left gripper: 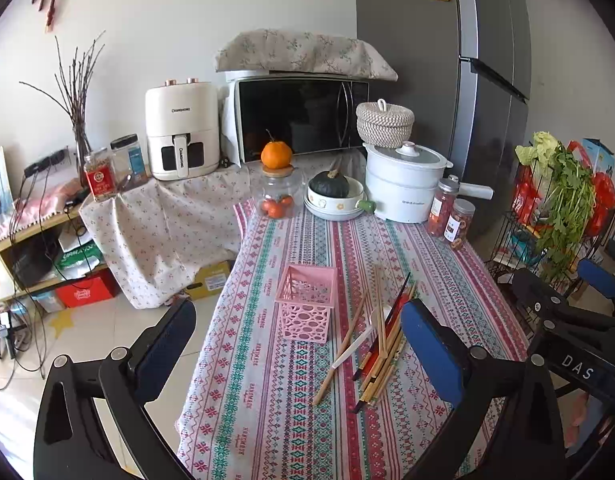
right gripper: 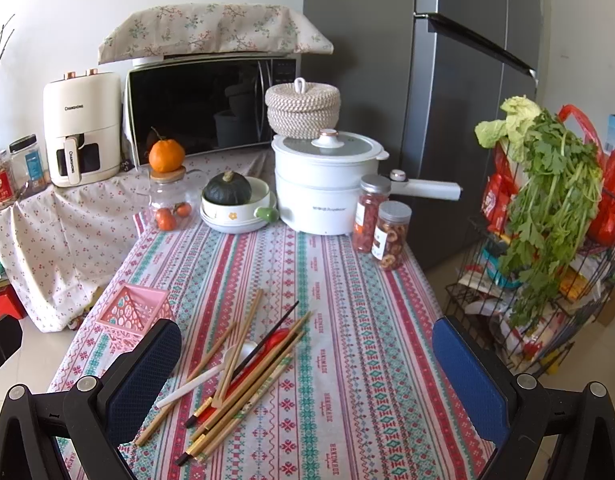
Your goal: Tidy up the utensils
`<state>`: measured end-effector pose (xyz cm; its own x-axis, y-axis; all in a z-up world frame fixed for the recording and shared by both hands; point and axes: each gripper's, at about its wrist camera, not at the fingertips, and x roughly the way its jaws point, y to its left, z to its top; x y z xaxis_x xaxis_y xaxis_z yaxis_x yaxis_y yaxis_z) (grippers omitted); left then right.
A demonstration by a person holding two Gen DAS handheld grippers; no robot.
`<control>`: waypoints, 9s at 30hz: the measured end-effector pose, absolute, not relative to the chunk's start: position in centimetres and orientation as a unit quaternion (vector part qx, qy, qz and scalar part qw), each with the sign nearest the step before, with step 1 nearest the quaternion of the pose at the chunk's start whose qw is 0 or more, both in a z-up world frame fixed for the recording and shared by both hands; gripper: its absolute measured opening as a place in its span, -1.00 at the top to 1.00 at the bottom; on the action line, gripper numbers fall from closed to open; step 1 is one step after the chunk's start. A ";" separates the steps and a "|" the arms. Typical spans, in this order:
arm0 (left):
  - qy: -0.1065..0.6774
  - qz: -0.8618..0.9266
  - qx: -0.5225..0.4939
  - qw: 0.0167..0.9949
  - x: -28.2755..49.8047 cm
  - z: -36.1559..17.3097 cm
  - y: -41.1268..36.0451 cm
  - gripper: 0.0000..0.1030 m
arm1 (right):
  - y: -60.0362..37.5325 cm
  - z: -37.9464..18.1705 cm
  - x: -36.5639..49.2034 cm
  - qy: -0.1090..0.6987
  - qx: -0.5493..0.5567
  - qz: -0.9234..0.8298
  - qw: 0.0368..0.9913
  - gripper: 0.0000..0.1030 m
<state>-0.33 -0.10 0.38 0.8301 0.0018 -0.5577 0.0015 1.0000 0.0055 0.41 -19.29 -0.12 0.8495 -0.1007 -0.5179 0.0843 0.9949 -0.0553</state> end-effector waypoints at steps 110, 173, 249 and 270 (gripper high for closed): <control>0.624 -0.113 0.012 0.774 33.4 -20.3 -14.3 0.42 | -31.7 -14.4 18.8 0.507 0.160 -0.078 0.843 -1.00; 0.466 -0.199 -0.025 0.862 14.3 -10.7 -0.9 0.83 | -20.4 -21.0 20.5 0.597 0.020 0.019 0.802 0.86; 0.196 -0.027 -0.046 0.979 17.8 -8.7 2.2 0.23 | -22.4 -4.4 12.5 0.275 0.144 0.098 0.945 0.91; 0.382 -0.024 -0.082 0.920 13.5 -8.4 6.4 -0.70 | -15.7 -3.4 16.0 0.219 0.161 0.163 0.948 0.91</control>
